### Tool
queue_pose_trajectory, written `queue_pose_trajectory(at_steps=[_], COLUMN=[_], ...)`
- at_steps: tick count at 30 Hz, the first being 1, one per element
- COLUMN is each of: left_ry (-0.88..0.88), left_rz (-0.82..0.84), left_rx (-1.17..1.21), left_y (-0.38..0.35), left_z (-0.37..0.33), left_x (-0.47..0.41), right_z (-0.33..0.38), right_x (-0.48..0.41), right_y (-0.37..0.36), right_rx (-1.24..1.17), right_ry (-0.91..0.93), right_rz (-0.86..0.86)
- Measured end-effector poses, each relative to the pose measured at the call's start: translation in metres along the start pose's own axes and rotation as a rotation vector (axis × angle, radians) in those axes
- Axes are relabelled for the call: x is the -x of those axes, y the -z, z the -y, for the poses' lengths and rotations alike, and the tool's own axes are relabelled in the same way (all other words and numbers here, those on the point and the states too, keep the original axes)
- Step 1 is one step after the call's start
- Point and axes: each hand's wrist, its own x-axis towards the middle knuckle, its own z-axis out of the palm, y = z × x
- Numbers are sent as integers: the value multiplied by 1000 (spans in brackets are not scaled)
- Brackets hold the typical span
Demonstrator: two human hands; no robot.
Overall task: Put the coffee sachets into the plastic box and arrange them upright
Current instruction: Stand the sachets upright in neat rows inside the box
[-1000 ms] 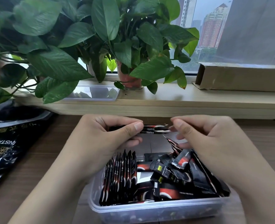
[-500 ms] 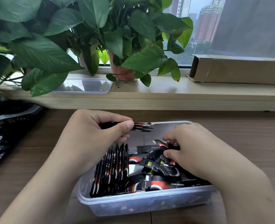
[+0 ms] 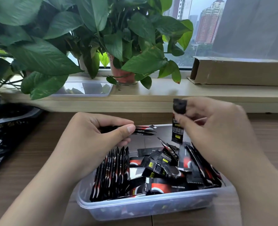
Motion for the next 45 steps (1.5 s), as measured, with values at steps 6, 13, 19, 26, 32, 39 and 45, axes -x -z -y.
queue_pose_trajectory(at_steps=[6, 13, 19, 26, 32, 39, 45], left_ry=[-124, -139, -104, -142, -67, 86, 187], left_rz=[37, 3, 18, 35, 52, 79, 107], left_rx=[-2, -134, -41, -105, 84, 311, 389], left_y=[3, 4, 0, 0, 0, 2, 3], left_z=[-5, -5, -5, -7, -7, -13, -14], left_x=[3, 5, 4, 5, 5, 4, 3], right_z=[23, 19, 24, 29, 32, 18, 12], right_x=[1, -4, 4, 16, 20, 13, 12], right_y=[5, 10, -11, -28, -32, -21, -23], right_rx=[-758, -980, -909, -344, 2, -137, -131], right_ry=[-248, -406, -501, -347, -22, 271, 364], right_rz=[-165, -244, -2, 98, 130, 332, 183])
